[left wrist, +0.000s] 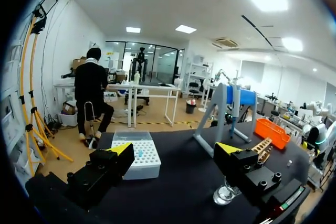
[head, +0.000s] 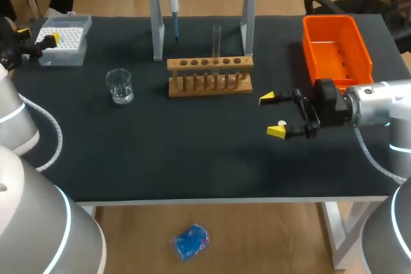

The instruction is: Invert the test tube, pick up the pipette, mount the tip to pipette, aspirate from beaker and dispense into the tube, eject the tip, return the pipette, and cap with the stopper.

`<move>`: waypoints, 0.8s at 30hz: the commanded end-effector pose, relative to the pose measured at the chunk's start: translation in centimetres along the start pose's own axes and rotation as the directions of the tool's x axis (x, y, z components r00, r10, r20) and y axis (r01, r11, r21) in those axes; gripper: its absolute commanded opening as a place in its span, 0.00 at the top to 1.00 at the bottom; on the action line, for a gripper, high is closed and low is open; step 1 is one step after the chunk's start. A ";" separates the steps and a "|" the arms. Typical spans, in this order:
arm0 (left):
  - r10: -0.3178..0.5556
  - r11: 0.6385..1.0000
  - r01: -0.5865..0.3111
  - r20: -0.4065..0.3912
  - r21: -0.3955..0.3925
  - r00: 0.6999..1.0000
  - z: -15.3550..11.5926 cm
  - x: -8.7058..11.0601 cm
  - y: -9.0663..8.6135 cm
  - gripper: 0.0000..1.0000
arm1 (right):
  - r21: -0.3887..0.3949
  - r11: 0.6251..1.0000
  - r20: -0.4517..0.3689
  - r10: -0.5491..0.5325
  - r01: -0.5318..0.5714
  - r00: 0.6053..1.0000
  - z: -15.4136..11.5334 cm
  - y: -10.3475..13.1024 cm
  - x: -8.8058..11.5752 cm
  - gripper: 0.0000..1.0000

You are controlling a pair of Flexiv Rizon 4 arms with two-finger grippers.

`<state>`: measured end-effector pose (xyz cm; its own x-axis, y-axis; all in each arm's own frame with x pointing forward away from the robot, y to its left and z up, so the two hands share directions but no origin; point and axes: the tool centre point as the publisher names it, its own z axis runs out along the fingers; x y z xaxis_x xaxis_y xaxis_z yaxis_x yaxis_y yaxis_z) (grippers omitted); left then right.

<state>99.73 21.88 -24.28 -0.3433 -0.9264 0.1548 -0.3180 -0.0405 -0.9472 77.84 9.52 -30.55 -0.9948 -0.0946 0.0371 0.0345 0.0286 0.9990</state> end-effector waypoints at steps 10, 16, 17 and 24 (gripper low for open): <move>0.103 0.987 -0.107 -0.037 -0.118 0.994 2.8 -4.0 1.9 0.00 | -0.001 1.000 -0.001 0.000 0.000 1.000 -0.1 0.0 0.0 0.00; 0.112 0.967 -0.133 -0.106 -0.217 0.988 4.5 -5.2 2.9 0.00 | -0.001 1.000 -0.001 0.000 0.000 1.000 -0.1 0.0 0.0 0.00; 0.117 0.964 -0.140 -0.112 -0.228 0.987 4.8 -5.4 3.1 0.00 | -0.001 1.000 -0.001 0.000 0.000 1.000 -0.1 0.0 0.0 0.00; 0.147 0.944 -0.179 -0.133 -0.276 0.980 6.5 -6.1 3.9 0.00 | -0.001 1.000 -0.001 0.000 0.000 1.000 -0.1 0.0 0.0 0.00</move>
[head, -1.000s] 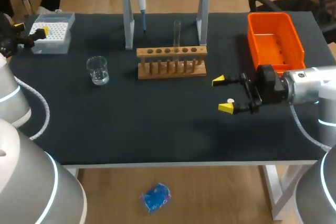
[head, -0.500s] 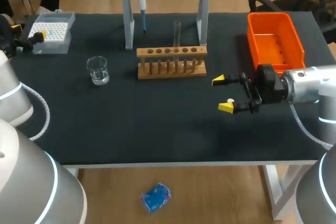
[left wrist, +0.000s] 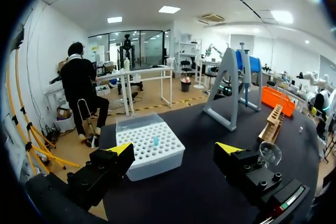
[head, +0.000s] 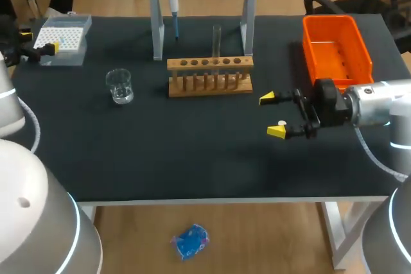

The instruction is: Invert the test tube, pick up the pipette, mount the tip to pipette, aspirate from beaker and dispense into the tube, eject the tip, return the pipette, and cap with the stopper.

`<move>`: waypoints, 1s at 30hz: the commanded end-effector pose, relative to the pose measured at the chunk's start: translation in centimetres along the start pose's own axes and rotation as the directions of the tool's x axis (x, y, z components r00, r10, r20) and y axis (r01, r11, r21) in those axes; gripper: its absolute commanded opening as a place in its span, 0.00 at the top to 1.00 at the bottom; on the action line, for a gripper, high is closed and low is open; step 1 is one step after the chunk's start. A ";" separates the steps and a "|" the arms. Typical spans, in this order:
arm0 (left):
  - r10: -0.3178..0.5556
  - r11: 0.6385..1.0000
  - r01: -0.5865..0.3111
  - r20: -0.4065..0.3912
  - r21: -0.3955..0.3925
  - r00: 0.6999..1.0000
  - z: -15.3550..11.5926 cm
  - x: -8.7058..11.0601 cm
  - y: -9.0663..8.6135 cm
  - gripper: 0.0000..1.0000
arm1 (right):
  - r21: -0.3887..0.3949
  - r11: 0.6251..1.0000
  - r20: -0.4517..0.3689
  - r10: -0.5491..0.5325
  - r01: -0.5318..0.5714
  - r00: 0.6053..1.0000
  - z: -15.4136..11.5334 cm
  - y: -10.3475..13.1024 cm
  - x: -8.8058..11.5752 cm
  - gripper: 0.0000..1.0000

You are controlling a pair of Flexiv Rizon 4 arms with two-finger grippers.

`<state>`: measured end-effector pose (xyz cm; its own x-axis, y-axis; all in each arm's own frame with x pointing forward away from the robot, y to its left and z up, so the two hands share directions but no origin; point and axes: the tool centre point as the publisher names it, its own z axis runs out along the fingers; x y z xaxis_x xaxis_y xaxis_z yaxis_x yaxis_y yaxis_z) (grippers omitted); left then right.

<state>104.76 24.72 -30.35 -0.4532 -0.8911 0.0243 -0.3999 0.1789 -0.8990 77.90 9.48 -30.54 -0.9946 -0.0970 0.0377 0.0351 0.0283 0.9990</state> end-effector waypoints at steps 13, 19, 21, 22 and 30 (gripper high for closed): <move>0.023 0.992 -0.030 -0.060 -0.126 0.998 4.1 -1.3 0.6 0.00 | -0.001 1.000 0.001 -0.001 0.001 1.000 0.0 0.0 0.1 0.00; 0.026 0.992 -0.032 -0.049 -0.121 0.998 5.3 -1.6 0.7 0.00 | -0.001 1.000 0.001 -0.001 0.001 1.000 0.0 0.0 0.1 0.00; 0.036 0.992 -0.040 -0.041 -0.119 0.999 5.8 -1.8 0.8 0.00 | -0.001 1.000 0.001 -0.001 0.001 1.000 0.0 0.0 0.1 0.00; 0.036 0.993 -0.040 -0.036 -0.113 0.999 6.0 -1.9 0.7 0.00 | -0.001 1.000 0.001 -0.001 0.001 1.000 0.0 0.0 0.1 0.00; 0.027 0.994 -0.029 -0.024 -0.108 0.999 7.5 -2.4 1.1 0.11 | -0.001 1.000 0.001 -0.001 0.001 1.000 0.0 0.0 0.1 0.00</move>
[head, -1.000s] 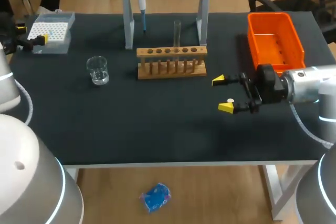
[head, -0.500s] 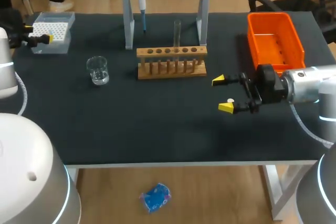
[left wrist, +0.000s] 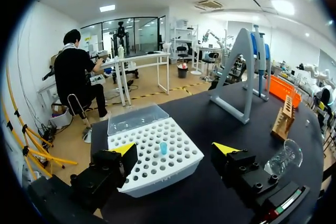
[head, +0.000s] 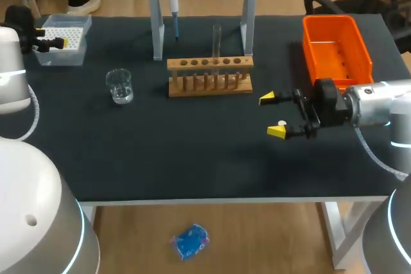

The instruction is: Invert the test tube, pick up the pipette, mount the tip to pipette, aspirate from beaker and dispense into the tube, eject the tip, return the pipette, and cap with the stopper.

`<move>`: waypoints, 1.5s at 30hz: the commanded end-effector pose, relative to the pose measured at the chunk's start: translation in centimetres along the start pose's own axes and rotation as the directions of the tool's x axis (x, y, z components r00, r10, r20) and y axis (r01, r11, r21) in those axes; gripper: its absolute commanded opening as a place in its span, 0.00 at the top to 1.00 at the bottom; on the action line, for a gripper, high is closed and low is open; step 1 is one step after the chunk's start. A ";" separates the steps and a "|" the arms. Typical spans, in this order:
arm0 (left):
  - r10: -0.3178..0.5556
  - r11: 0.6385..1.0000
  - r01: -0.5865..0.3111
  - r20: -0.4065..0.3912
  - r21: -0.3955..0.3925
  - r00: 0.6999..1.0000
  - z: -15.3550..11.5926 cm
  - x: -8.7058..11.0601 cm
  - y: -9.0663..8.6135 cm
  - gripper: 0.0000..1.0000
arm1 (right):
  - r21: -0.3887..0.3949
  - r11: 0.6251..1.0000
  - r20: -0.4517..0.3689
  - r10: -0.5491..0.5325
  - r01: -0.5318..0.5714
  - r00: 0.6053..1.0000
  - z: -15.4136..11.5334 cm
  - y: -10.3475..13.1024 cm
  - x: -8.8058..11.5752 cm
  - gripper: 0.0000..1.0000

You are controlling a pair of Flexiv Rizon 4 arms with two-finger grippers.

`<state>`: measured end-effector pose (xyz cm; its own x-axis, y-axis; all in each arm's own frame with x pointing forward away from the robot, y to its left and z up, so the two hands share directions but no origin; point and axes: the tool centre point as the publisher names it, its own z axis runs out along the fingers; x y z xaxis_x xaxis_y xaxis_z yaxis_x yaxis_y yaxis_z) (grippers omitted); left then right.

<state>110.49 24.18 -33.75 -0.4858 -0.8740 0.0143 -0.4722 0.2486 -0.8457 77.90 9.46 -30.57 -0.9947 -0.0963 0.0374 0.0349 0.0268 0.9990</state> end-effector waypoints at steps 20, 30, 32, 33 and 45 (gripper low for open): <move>-0.012 1.000 0.011 0.036 0.019 0.999 3.8 -1.9 0.3 0.53 | 0.001 1.000 0.000 -0.001 0.001 1.000 0.0 0.0 0.0 0.00; -0.014 0.999 0.013 0.039 0.030 0.999 4.2 -2.1 0.1 0.62 | 0.001 1.000 0.000 -0.001 0.001 1.000 0.0 0.0 0.0 0.00; -0.015 0.999 0.014 0.038 0.031 0.999 4.3 -2.2 0.1 0.62 | 0.001 1.000 0.000 -0.001 0.001 1.000 0.0 0.0 0.0 0.00; -0.015 0.999 0.014 0.038 0.030 0.999 4.3 -2.1 0.1 0.63 | 0.001 1.000 0.000 -0.001 0.001 1.000 0.0 0.0 0.0 0.00; -0.016 1.000 0.016 0.037 0.016 0.999 4.4 -2.1 0.4 0.80 | 0.001 1.000 0.000 -0.001 0.001 1.000 0.0 0.0 0.0 0.00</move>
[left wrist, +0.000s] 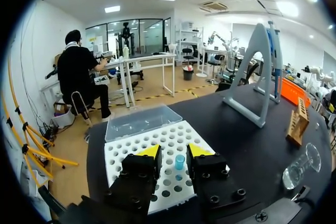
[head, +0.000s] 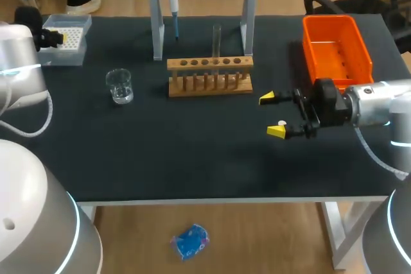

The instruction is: Invert the test tube, pick up the pipette, mount the tip to pipette, aspirate from beaker and dispense into the tube, eject the tip, return the pipette, and cap with the stopper.

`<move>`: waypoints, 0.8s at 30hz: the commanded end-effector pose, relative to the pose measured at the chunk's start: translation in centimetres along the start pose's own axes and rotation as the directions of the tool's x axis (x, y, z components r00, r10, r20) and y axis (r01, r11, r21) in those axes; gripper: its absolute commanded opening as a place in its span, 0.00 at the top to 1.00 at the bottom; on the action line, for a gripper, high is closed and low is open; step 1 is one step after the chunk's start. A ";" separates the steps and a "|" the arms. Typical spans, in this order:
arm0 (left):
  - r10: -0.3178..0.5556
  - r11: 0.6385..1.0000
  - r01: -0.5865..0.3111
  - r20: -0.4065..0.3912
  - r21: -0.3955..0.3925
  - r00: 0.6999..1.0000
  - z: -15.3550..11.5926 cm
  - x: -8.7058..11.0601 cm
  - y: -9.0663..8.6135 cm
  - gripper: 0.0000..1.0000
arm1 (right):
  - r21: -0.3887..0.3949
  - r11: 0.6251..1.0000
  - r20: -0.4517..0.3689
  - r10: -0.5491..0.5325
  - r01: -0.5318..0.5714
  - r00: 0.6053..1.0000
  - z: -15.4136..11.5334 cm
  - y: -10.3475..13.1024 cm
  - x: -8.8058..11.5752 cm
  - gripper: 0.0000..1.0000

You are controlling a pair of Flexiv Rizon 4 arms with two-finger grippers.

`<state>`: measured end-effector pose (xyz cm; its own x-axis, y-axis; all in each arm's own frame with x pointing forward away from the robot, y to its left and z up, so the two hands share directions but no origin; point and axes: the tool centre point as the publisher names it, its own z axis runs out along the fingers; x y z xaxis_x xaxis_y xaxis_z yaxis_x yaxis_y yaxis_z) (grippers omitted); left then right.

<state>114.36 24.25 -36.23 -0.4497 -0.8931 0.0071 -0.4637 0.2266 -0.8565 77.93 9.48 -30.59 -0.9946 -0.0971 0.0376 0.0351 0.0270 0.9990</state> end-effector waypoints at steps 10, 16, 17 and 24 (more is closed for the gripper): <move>0.000 1.000 0.000 -0.005 -0.014 1.000 0.4 0.0 0.3 0.83 | 0.001 1.000 0.001 -0.001 0.001 1.000 0.0 0.0 0.1 0.00; 0.005 1.000 -0.005 -0.007 -0.013 1.000 0.5 0.0 0.2 1.00 | 0.001 1.000 0.001 -0.001 0.001 1.000 0.0 0.0 0.1 0.00; 0.006 1.000 -0.006 -0.008 -0.012 1.000 0.5 0.0 0.2 1.00 | 0.001 1.000 0.001 -0.001 0.001 1.000 0.0 0.0 0.1 0.00; 0.007 1.000 -0.008 -0.010 -0.009 1.000 0.4 0.0 0.2 1.00 | 0.001 1.000 0.001 -0.001 0.001 1.000 0.0 0.0 0.1 0.00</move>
<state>114.45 23.91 -36.57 -0.4572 -0.8894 0.0039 -0.4676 0.2366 -0.8517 77.92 9.47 -30.58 -0.9946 -0.0971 0.0376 0.0352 0.0272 0.9990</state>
